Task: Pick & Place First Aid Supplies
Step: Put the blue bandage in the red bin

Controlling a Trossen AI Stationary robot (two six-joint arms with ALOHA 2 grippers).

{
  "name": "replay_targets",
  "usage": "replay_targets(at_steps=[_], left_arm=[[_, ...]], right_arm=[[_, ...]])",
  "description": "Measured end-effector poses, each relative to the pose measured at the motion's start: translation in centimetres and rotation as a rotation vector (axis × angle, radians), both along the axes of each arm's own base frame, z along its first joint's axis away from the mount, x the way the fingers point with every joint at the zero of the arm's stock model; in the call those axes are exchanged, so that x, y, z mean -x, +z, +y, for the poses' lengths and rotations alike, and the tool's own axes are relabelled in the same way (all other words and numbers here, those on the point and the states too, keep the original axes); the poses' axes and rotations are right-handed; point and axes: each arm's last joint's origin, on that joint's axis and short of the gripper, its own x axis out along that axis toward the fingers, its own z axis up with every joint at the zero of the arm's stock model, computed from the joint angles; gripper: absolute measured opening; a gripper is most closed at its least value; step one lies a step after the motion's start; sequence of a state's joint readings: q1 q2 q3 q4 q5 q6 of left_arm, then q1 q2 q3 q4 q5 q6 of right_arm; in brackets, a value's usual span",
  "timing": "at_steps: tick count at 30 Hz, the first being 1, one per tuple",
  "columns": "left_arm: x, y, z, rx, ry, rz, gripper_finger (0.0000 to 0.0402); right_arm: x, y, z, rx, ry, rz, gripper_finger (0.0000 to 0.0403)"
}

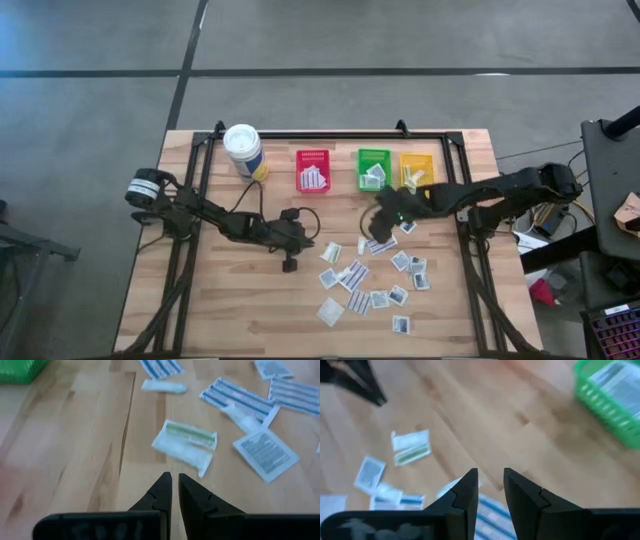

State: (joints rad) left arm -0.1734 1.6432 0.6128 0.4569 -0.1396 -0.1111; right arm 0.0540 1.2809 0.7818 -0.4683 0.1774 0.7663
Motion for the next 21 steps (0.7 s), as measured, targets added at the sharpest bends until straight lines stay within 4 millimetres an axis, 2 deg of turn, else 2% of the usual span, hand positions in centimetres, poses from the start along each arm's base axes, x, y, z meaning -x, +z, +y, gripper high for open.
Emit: replay_targets(at_steps=[5,11,21], left_arm=[[-0.8,1.0,-0.2,-0.002,-0.044,-0.058,0.0030],[-1.8,2.2,-0.4,-0.035,-0.079,-0.112,0.0030],[-2.6,3.4,-0.3,-0.067,-0.124,-0.156,0.0030]], right_arm=[[0.2,-0.1,2.2,-0.020,0.047,0.002,0.0079],[0.6,-0.4,3.5,-0.022,0.051,0.026,0.0072],[3.2,-4.2,4.2,-0.106,-0.092,0.148,0.0073]])
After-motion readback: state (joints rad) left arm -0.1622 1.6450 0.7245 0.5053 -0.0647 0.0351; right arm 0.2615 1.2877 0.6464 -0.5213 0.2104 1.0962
